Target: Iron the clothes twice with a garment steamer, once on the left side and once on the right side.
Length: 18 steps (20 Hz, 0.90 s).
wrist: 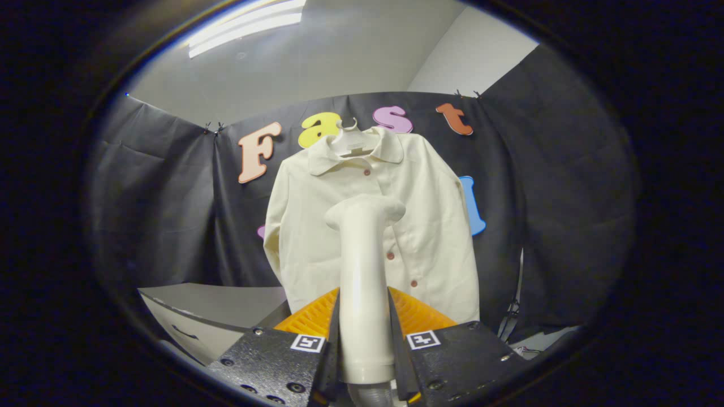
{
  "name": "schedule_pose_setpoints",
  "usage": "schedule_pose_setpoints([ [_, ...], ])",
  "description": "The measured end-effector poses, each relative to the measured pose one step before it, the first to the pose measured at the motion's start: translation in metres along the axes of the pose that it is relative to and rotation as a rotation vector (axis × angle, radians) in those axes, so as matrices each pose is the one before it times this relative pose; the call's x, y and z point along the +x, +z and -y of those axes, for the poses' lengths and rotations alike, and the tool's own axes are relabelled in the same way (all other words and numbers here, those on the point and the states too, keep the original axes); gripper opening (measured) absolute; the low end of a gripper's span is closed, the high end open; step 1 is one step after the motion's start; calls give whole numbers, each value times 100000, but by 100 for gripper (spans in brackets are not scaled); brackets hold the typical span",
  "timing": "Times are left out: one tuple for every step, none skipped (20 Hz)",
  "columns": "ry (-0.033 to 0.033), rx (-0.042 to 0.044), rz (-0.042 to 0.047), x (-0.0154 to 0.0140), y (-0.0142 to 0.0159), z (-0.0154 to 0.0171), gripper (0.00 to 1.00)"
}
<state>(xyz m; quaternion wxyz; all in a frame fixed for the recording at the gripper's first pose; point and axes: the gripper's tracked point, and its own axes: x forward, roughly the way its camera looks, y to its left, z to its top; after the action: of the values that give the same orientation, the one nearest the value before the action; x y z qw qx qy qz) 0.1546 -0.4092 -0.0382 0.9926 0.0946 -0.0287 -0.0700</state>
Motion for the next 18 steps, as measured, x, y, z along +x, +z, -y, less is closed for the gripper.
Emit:
schedule_pose_setpoints([
  [-635,-628,623,541,378,322,38],
  [-531,-393,800,603,617,321,38],
  [-419,46,584,611,461,318,38],
  [-632,270,1228,634,574,256,38],
  [-677,56,1116,731,542,298,38],
  [-920,-98,1204,681,520,417,38],
  [-983,-550,698,625,484,543,38],
  [-1349,-288,1001,638,458,553,38],
  [-1263,-132,924,703,453,602,38],
  [-1100,93,612,388,352,912,38],
  [-1299,655,816,633,324,628,38],
  [-1066,1077,937,645,225,613,38],
  [-914,1155,-284,610,-219,575,38],
  [-1388,176,-850,862,-420,595,38],
  [-1387,117,-308,631,-409,676,38],
  [-900,695,-449,403,-399,560,38],
  [-980,711,-990,456,-517,720,38],
  [-979,673,-2134,243,-911,690,38],
])
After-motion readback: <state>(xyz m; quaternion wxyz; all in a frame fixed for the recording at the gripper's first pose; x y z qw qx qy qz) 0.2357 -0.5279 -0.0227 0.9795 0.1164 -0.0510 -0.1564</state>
